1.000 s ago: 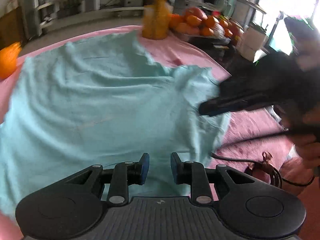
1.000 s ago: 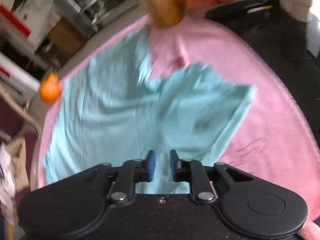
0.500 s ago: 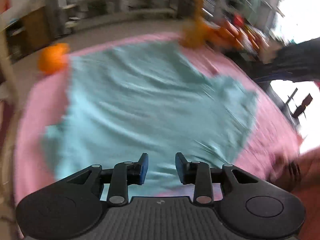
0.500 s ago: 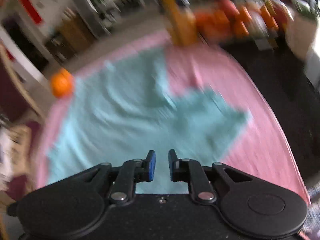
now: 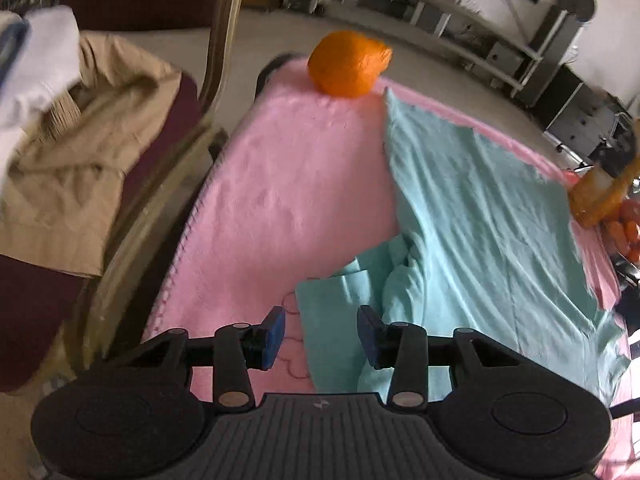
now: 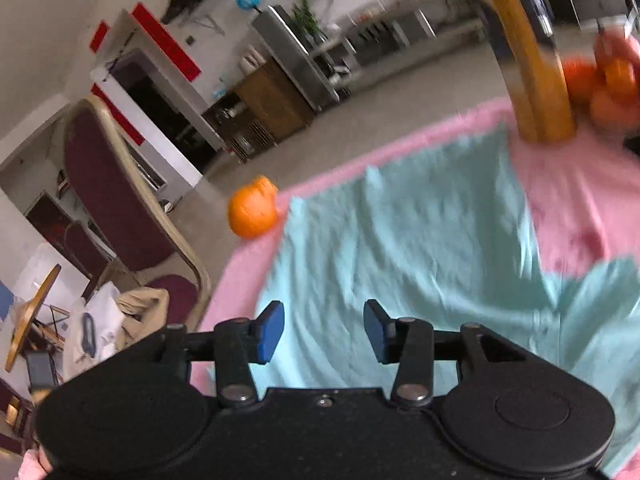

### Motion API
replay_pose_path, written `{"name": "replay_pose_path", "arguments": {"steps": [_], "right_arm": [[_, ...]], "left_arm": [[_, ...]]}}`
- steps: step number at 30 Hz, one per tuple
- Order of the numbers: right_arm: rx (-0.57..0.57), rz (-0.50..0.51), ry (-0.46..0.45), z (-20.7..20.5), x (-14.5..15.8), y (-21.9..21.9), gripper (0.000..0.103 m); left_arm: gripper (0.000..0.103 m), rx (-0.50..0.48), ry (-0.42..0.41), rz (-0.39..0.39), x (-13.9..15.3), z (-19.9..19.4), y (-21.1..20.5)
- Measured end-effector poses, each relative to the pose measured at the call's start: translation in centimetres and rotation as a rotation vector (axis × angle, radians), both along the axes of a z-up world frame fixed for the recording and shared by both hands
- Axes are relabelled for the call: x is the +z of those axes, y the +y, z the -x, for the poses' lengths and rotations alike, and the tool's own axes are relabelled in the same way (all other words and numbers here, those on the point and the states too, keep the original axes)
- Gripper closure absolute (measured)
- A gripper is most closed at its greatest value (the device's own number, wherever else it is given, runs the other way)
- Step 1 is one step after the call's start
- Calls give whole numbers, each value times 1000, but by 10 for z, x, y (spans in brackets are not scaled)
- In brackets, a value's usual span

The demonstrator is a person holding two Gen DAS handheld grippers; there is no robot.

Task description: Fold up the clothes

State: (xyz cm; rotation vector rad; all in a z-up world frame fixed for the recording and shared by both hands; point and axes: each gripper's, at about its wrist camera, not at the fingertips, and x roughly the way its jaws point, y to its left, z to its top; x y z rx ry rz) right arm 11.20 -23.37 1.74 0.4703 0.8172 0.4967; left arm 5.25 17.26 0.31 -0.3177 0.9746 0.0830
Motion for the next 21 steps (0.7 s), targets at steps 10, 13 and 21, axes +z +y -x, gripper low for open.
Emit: {"name": "replay_pose_path", "arguments": {"steps": [10, 13, 21], "right_arm": [[-35, 66, 44, 1, -21, 0, 58], [-45, 74, 48, 1, -23, -3, 57], [-83, 96, 89, -3, -31, -7, 54]], "left_arm": [[54, -35, 114, -126, -35, -33, -18], [56, -27, 121, -148, -40, -37, -19], [88, -10, 80, -123, -37, -33, -23]]}}
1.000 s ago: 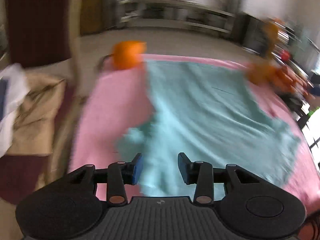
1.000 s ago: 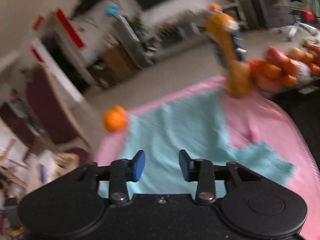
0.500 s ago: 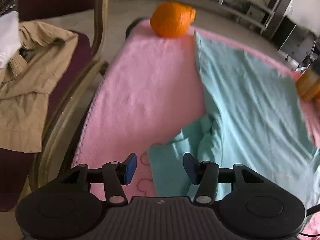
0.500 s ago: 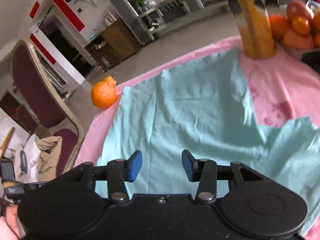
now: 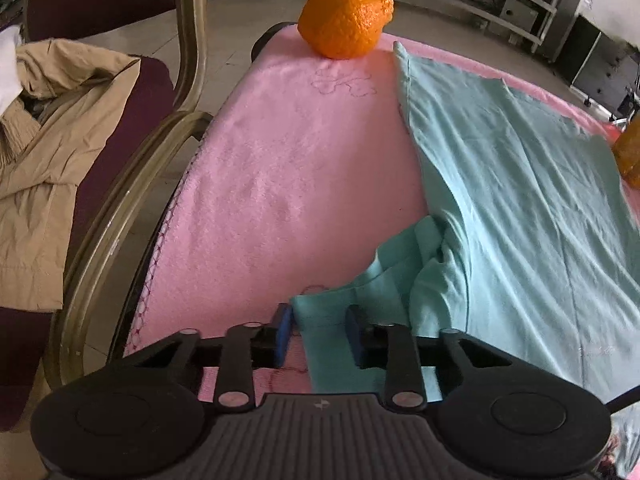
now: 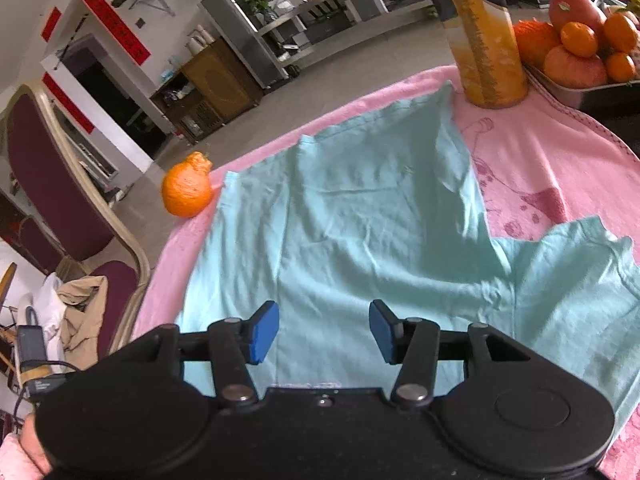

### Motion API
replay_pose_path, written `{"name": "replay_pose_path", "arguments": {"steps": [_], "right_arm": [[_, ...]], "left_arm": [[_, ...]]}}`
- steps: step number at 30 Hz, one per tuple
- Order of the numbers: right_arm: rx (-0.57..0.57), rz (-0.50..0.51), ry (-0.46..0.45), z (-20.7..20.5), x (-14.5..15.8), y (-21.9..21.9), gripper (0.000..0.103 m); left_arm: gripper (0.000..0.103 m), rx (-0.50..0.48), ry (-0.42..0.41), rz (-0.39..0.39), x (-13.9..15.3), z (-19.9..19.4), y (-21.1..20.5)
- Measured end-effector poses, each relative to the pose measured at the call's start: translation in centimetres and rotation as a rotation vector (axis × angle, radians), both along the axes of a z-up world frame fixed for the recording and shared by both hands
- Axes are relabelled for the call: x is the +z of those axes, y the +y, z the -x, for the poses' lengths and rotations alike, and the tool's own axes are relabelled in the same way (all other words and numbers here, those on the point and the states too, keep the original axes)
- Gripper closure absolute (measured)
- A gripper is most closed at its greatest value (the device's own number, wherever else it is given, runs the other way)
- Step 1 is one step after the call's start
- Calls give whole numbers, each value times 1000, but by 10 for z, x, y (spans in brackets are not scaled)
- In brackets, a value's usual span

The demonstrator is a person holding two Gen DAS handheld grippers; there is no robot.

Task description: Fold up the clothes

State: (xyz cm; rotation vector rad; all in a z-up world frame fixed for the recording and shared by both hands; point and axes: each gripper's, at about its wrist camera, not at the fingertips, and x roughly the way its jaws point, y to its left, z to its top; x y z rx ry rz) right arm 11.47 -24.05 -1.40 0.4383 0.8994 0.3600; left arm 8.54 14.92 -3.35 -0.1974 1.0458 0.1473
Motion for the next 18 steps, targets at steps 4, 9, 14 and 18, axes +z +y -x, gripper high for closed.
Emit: {"name": "replay_pose_path", "arguments": {"steps": [4, 9, 14, 18], "right_arm": [[-14, 28, 20, -1, -6, -1, 53], [-29, 73, 65, -6, -16, -2, 53], [-52, 102, 105, -10, -26, -5, 53], [-52, 124, 132, -10, -32, -5, 53]], "left_arm": [[102, 37, -23, 5, 4, 3, 1], [102, 88, -80, -177, 22, 16, -12], [102, 237, -45, -355, 25, 33, -6], [100, 332, 15, -393, 17, 38, 5]]}}
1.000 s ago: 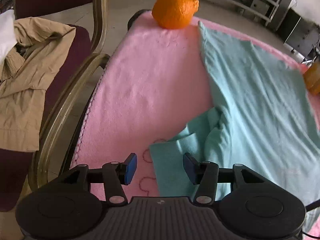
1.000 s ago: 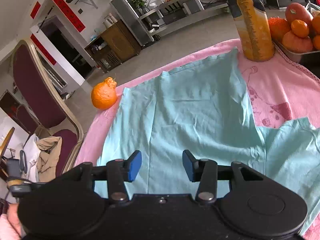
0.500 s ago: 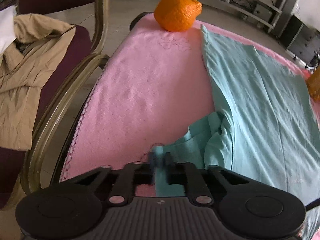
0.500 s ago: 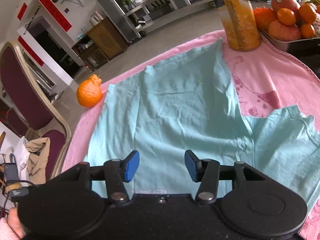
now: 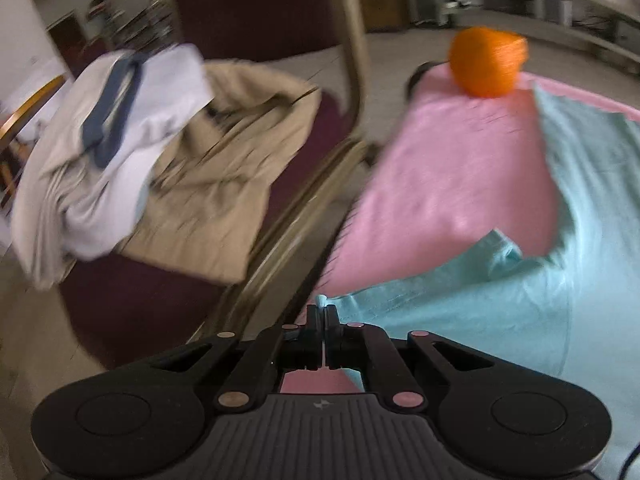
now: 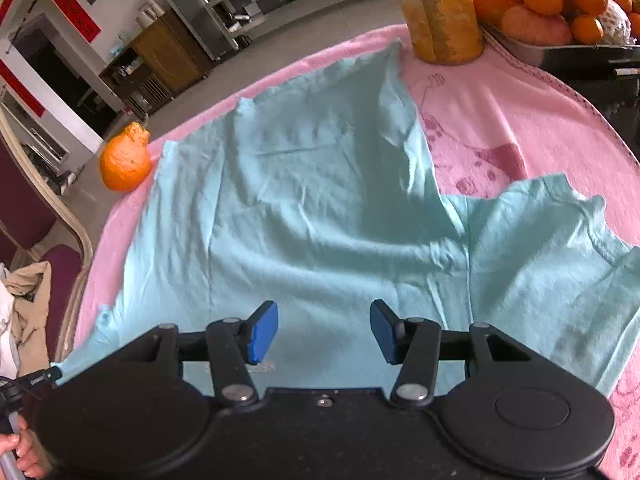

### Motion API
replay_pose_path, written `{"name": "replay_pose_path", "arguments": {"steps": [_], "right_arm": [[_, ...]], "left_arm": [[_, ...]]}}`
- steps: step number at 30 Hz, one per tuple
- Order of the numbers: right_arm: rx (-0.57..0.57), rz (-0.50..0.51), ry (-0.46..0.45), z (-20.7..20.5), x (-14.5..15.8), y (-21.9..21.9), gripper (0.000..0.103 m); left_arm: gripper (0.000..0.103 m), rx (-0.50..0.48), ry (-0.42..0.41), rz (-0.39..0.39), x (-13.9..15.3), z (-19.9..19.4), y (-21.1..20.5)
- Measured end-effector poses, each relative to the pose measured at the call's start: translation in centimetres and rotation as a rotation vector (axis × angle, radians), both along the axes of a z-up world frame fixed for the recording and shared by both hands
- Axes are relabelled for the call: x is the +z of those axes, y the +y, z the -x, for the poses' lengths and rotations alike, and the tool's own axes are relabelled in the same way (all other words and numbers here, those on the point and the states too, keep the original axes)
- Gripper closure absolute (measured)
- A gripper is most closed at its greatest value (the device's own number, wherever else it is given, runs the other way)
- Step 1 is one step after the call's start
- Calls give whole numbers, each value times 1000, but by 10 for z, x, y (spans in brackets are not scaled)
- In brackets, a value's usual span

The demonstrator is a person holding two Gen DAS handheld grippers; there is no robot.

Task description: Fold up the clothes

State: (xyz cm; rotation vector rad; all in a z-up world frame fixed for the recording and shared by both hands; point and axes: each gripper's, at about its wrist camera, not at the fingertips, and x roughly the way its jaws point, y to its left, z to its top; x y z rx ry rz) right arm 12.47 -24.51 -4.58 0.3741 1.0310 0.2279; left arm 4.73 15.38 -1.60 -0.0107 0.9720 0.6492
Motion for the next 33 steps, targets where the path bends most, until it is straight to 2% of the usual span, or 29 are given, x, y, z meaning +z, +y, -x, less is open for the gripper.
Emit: {"name": "replay_pose_path", "arguments": {"steps": [3, 5, 6, 7, 9, 10, 12, 16, 18, 21, 25, 29, 31, 32, 33], "right_arm": [[5, 20, 24, 0, -4, 0, 52], [5, 33, 48, 0, -7, -1, 51], [1, 30, 51, 0, -7, -3, 51], [-4, 28, 54, 1, -6, -5, 51], [-14, 22, 60, 2, -6, -8, 49], [-18, 13, 57, 2, -4, -10, 49], [-23, 3, 52, 2, -3, -11, 48], [-21, 2, 57, 0, -3, -10, 48], [-18, 4, 60, 0, -4, -9, 47], [-14, 7, 63, -1, -4, -8, 47], [-9, 4, 64, -1, -3, -6, 46], [-6, 14, 67, -2, -4, -4, 46], [-3, 17, 71, -2, -5, -3, 45], [-4, 19, 73, -2, -5, -3, 45], [-4, 21, 75, -3, -5, -3, 45]], "left_arm": [[98, -8, 70, -4, -10, 0, -1], [95, -6, 69, 12, -8, 2, 0], [93, -7, 51, 29, -4, 5, 2], [93, -22, -2, 60, 5, 10, 2], [71, -91, -126, 116, 22, 11, 4], [67, -122, -170, 120, 29, 6, 5], [64, -216, -196, 141, 33, -11, 3], [64, -343, -155, 247, 22, -42, -2], [64, -376, -141, 250, 18, -52, -5], [65, -373, -109, 236, 7, -65, -6], [66, -387, -69, 276, -8, -75, -4], [71, -394, -44, 264, -20, -83, -7], [82, -406, -42, 268, -24, -83, -9], [95, -418, -48, 265, -24, -82, -11], [99, -423, -51, 251, -22, -82, -14]]}}
